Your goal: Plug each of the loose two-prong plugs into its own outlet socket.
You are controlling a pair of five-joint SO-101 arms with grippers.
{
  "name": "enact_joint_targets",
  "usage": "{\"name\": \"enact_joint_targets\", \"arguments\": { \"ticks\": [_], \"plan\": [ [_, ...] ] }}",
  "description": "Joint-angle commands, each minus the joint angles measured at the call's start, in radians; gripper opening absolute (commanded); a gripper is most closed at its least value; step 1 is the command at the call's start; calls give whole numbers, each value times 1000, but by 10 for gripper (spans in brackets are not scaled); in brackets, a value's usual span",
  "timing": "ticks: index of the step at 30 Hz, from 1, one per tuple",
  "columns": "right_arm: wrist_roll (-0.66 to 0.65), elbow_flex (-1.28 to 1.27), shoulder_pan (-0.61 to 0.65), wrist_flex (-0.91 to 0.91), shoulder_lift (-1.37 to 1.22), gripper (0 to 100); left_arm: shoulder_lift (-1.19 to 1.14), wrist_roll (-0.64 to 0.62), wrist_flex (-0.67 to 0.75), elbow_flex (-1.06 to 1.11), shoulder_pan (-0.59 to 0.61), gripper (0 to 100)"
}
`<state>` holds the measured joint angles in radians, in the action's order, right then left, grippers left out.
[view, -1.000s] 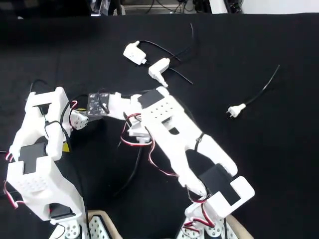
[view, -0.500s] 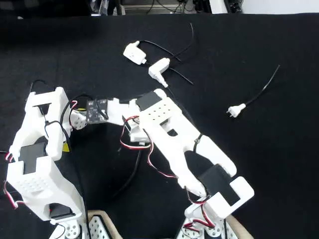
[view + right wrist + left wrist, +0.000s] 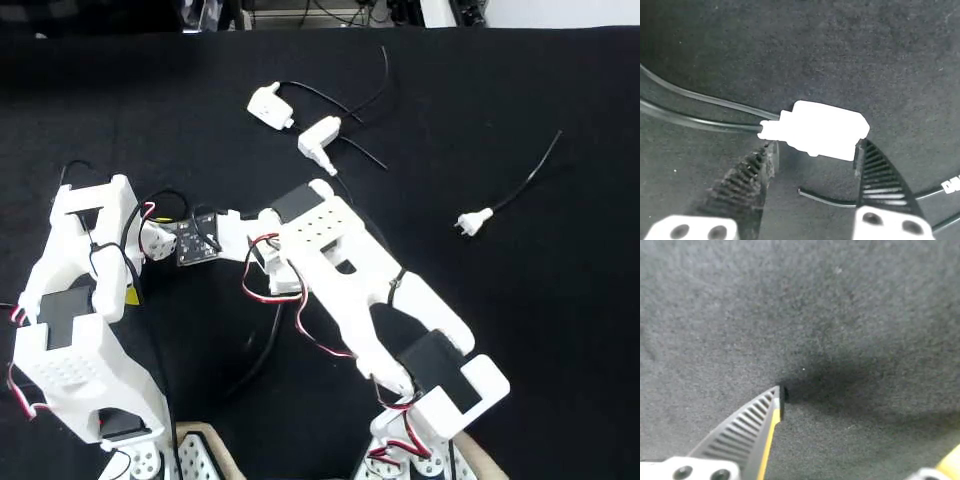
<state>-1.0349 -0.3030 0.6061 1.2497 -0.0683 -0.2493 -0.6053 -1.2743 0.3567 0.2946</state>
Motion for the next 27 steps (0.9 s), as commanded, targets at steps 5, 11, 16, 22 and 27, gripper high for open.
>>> {"name": "enact_joint_targets", "arguments": {
  "ticks": [5, 11, 16, 22, 27],
  "plan": [
    [32, 77, -6, -25, 54, 247, 40, 11, 14, -4, -1, 525],
    [23, 159, -14, 66, 54, 247, 40, 11, 14, -4, -1, 525],
    [-28, 196, -28, 164, 54, 247, 40, 11, 14, -4, -1, 525],
    [-32, 58, 8, 15, 54, 247, 40, 11, 12, -4, 1, 525],
    [-149, -33, 100, -114, 42, 247, 40, 11, 12, -4, 4, 525]
  ]
}}
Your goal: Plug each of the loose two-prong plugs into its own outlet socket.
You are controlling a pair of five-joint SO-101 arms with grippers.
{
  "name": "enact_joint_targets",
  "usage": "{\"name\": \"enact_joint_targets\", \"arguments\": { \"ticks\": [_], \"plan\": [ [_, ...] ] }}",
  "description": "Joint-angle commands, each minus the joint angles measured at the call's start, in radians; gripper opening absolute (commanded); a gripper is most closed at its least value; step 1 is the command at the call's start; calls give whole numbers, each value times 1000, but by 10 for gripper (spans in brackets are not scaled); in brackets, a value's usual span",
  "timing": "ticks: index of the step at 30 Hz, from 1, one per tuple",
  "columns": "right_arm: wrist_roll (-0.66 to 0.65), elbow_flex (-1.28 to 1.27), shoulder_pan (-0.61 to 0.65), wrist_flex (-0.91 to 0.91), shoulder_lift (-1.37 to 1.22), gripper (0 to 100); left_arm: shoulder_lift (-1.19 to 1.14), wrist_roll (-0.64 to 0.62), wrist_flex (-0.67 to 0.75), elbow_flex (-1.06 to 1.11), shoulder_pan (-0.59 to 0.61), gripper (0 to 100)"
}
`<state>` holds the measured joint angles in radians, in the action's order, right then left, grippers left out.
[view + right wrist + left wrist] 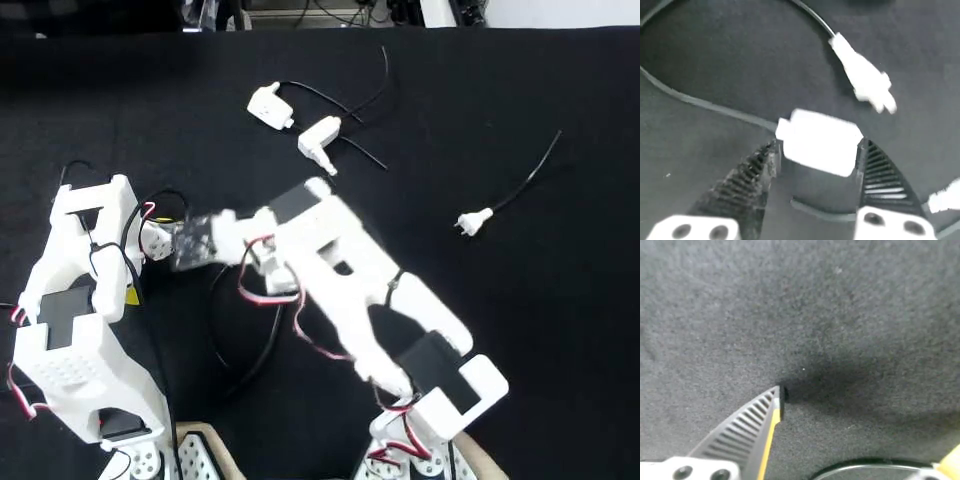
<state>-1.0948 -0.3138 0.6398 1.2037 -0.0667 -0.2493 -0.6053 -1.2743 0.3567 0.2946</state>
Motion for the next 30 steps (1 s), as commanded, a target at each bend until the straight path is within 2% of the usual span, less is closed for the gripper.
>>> {"name": "enact_joint_targets", "arguments": {
  "ticks": [1, 12, 16, 18, 22, 25, 30],
  "plan": [
    [-106, -22, 75, -74, 36, 247, 40, 11, 12, -4, 4, 525],
    [-152, 260, 74, -101, -225, 246, 40, 11, 14, -4, 7, 525],
    [-153, 398, 71, -9, -320, 243, 40, 11, 15, -8, 31, 525],
    [-155, 429, 74, 3, -369, 209, 40, 11, 14, -12, 56, 525],
    [-147, 472, 91, 2, -466, 64, 48, 9, 15, -18, 168, 525],
    [-143, 501, 95, 3, -510, 82, 48, 5, 12, -41, 236, 523],
    [-118, 542, 95, 2, -545, 85, 48, 3, 12, -45, 249, 523]
  ]
}}
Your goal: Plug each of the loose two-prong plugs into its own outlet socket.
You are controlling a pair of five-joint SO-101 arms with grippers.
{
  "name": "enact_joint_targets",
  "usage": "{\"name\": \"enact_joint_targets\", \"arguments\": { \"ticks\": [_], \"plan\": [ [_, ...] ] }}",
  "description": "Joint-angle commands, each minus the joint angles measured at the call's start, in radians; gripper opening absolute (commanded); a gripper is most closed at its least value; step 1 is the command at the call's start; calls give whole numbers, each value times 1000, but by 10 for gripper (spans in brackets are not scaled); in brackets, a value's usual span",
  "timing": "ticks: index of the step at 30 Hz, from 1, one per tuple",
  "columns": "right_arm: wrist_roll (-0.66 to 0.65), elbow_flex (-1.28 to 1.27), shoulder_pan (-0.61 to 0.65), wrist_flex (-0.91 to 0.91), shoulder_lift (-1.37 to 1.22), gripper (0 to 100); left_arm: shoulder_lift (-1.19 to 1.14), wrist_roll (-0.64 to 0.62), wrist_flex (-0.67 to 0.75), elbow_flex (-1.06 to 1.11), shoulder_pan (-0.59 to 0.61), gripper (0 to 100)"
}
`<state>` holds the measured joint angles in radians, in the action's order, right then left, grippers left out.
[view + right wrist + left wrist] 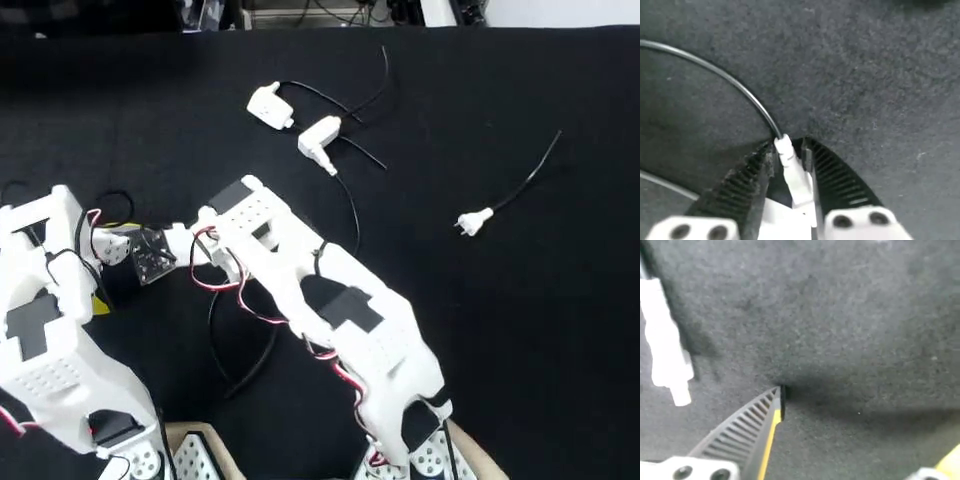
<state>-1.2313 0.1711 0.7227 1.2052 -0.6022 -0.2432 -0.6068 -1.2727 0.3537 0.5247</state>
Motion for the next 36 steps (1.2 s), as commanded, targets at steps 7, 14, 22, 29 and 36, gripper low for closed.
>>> {"name": "enact_joint_targets", "arguments": {
  "ticks": [7, 14, 22, 29, 36],
  "plan": [
    [18, 61, 12, 9, 1, 7, 41, 5, 11, -44, 18, 523],
    [68, 61, 6, 110, 240, 12, 35, 5, 11, -47, -16, 523],
    [80, 96, -97, 178, 616, 12, 34, 8, 12, -47, -19, 523],
    [150, 197, -199, 244, 829, 12, 34, 12, 12, -41, -159, 525],
    [253, 174, -212, 192, 937, 12, 41, 71, 20, -64, -334, 525]
  ]
}}
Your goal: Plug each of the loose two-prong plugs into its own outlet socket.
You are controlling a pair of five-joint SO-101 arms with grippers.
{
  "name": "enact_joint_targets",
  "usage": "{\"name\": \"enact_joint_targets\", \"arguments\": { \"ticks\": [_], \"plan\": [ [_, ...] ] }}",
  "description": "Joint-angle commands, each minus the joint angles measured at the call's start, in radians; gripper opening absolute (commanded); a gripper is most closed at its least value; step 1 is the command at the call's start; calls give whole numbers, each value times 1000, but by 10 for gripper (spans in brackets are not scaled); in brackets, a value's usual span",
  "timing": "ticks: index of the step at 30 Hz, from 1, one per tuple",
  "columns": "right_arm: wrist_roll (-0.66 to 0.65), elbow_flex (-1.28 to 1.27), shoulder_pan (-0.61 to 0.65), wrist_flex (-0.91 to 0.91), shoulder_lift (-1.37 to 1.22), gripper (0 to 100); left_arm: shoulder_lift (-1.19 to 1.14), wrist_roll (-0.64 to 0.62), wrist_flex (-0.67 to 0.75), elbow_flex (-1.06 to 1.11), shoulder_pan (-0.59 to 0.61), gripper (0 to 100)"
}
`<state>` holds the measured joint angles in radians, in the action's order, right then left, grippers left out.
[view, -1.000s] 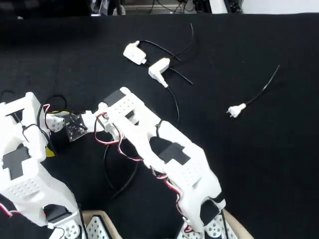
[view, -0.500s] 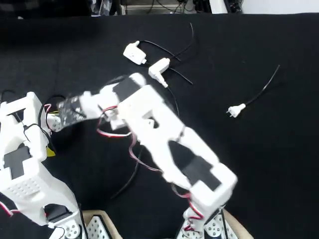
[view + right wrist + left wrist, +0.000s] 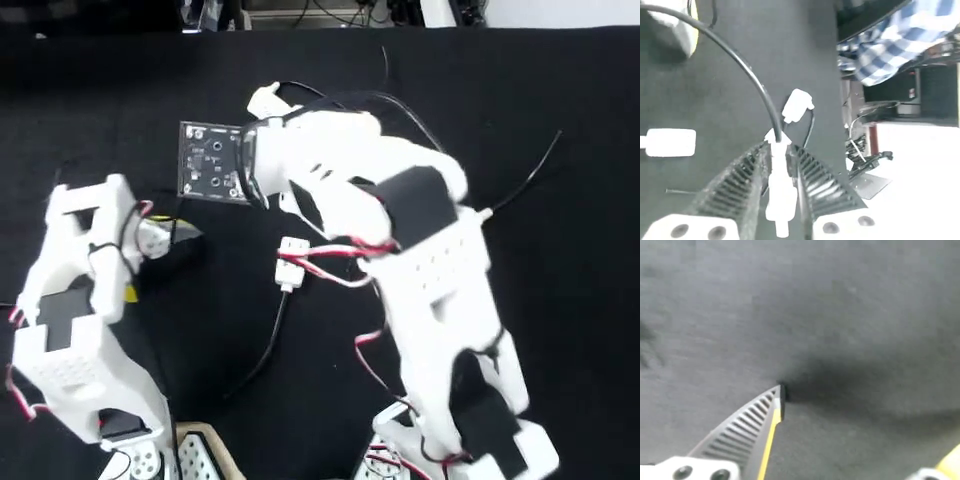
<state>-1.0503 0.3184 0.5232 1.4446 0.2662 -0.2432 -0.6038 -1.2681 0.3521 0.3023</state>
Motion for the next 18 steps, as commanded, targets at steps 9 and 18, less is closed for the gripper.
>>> {"name": "enact_joint_targets", "arguments": {
  "ticks": [9, 18],
  "plan": [
    [221, -143, -12, -321, 84, 12, 43, 269, 32, -99, -387, 525],
    [381, -346, -5, -677, 82, 12, 43, 384, 152, -148, -532, 525]
  ]
}}
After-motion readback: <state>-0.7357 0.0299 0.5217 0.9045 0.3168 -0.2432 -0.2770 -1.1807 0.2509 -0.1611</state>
